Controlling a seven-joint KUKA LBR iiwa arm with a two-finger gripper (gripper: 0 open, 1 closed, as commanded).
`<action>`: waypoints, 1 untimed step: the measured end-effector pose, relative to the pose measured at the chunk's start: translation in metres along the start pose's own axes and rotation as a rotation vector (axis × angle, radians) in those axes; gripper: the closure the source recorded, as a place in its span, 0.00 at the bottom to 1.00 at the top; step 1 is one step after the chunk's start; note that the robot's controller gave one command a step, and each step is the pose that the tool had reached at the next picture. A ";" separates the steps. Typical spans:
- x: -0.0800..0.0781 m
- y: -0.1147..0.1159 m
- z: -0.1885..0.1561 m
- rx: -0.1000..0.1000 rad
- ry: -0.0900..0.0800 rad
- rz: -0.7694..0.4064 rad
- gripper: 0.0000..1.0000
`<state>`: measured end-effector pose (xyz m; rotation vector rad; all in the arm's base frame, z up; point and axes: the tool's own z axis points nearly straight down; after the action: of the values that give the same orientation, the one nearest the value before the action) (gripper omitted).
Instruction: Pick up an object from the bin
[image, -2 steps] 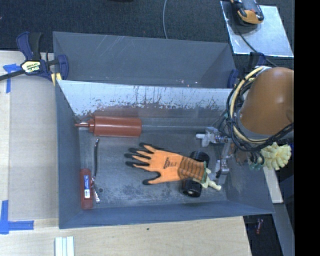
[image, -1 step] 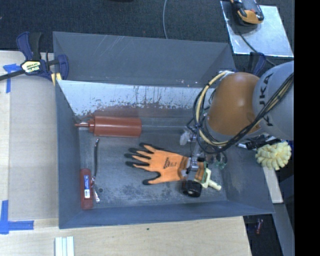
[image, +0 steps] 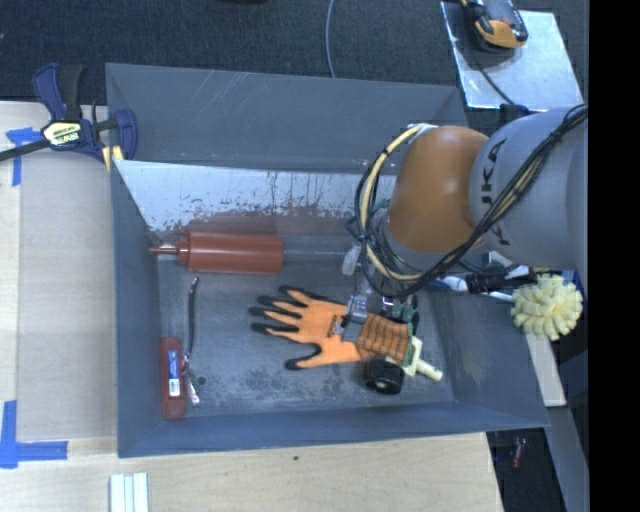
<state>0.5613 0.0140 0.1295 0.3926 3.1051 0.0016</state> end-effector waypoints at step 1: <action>0.016 0.012 0.031 0.001 0.010 -0.007 0.00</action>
Offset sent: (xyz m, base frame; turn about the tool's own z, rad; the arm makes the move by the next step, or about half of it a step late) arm 0.0188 0.0488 -0.0595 0.0268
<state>0.5497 0.0299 0.0984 0.3838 3.1166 0.0016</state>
